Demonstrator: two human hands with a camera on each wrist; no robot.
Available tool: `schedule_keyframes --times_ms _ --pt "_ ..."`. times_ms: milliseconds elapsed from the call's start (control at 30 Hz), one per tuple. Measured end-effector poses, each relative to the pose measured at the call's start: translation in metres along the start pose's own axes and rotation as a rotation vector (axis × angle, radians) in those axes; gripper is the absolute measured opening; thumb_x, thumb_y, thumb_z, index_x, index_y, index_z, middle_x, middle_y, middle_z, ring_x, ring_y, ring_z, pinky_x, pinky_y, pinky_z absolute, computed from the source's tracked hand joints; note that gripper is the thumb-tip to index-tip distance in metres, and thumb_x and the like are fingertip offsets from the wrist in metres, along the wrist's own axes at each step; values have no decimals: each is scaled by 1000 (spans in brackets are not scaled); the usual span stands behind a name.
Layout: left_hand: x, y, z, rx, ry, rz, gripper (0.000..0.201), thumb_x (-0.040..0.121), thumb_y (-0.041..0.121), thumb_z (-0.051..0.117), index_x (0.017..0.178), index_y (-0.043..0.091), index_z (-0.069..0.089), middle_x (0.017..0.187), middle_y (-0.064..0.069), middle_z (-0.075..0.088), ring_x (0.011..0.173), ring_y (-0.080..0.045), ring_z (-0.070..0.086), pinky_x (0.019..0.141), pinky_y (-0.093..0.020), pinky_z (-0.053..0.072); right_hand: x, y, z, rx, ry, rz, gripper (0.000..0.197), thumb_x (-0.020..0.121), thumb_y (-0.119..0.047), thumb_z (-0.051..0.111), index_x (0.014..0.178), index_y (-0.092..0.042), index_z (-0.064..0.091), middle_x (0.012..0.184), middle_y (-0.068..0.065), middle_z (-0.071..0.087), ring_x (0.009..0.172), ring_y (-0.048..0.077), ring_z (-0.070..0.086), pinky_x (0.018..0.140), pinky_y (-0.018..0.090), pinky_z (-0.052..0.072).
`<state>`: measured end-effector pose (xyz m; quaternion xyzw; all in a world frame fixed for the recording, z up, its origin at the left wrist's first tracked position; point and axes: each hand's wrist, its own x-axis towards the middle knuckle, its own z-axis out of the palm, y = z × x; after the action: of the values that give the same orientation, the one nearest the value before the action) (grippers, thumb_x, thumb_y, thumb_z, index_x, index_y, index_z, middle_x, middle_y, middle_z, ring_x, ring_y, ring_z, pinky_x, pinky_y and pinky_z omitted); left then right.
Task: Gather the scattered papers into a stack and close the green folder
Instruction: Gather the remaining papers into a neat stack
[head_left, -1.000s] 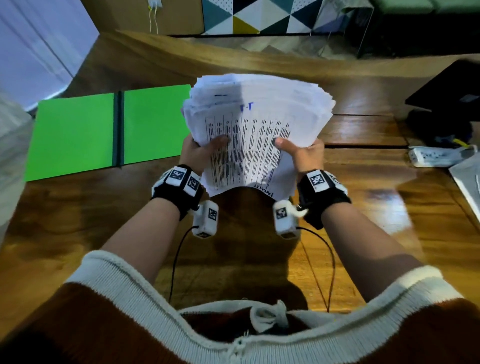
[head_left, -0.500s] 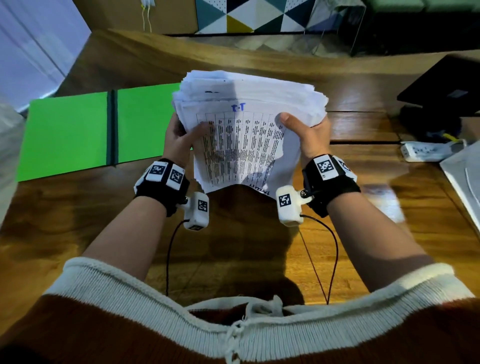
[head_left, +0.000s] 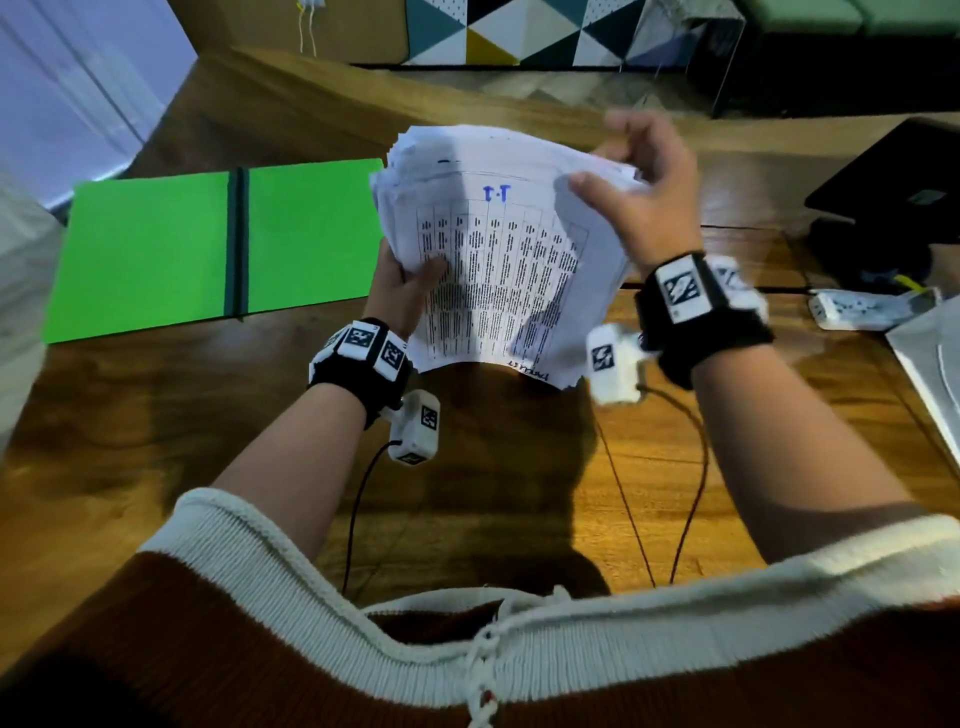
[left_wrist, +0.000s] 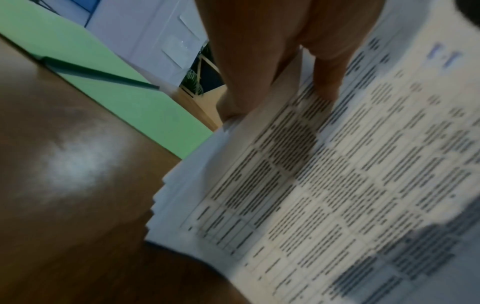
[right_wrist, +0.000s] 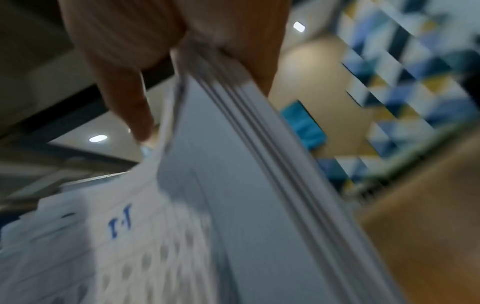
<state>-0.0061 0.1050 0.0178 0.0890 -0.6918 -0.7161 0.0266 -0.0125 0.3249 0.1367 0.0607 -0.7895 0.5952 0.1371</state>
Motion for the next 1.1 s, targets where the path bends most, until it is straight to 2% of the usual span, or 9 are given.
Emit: schedule_keyframes --times_ms 167,367,500,600,733,833,867,900,1100 --pt "-6 -18 -3 47 -43 -109 53 84 -5 61 132 -2 39 119 -14 58 104 -21 58 74 -23 55 19 -57 20 -1081 -512 -103 79 69 -42 79 135 -22 40 125 4 59 111 27 56 92 39 45" --pt "-9 -26 -10 71 -84 -130 54 85 -10 58 134 -6 38 123 -14 56 107 -20 55 67 -12 55 21 -67 72 -1314 -544 -218 46 77 -22 75 119 -17 58 107 6 65 99 29 61 76 37 46" --pt "-10 -37 -13 59 -147 -173 53 82 -6 63 131 -8 42 116 -15 56 106 -27 55 73 -17 56 26 -69 77 -1253 -591 -160 34 71 -18 80 102 -9 68 100 10 69 89 27 63 71 33 45" --pt "-11 -55 -32 151 -85 -271 74 60 33 88 121 10 56 113 -9 67 102 -28 65 84 -38 57 36 -68 55 -1095 -534 -54 30 70 -18 81 95 -9 68 89 7 65 84 23 61 69 27 41" --pt "-19 -39 -46 -62 105 -329 81 61 33 89 127 5 53 110 -17 66 95 -22 65 81 -41 56 53 -45 -4 -517 -417 231 47 58 -14 85 101 -21 68 91 -5 73 93 19 65 94 44 47" --pt "-17 -8 -41 -150 42 -293 54 72 38 79 99 -5 62 77 -27 62 63 -18 56 60 -45 21 42 -8 -33 -122 -378 248 49 48 -14 89 94 -26 75 98 -1 75 102 26 66 98 56 45" --pt "-12 0 -38 -221 23 -263 40 76 30 77 94 -3 62 73 -18 69 63 -19 64 69 -41 59 36 3 -38 -14 -343 283 50 49 -13 89 96 -20 75 103 6 74 104 28 66 97 56 46" --pt "-12 12 -32 -257 34 -238 21 83 17 70 90 -1 62 67 -8 71 60 -17 68 58 -23 51 28 13 -41 53 -301 311 48 53 -9 87 99 -15 73 104 9 73 103 27 67 97 55 47" --pt "-8 51 -15 -164 159 -65 10 80 -1 68 88 6 66 61 12 71 57 -2 66 60 -23 54 -9 33 -38 147 -69 310 23 75 7 72 79 -14 63 65 -20 69 63 -7 65 65 15 53"
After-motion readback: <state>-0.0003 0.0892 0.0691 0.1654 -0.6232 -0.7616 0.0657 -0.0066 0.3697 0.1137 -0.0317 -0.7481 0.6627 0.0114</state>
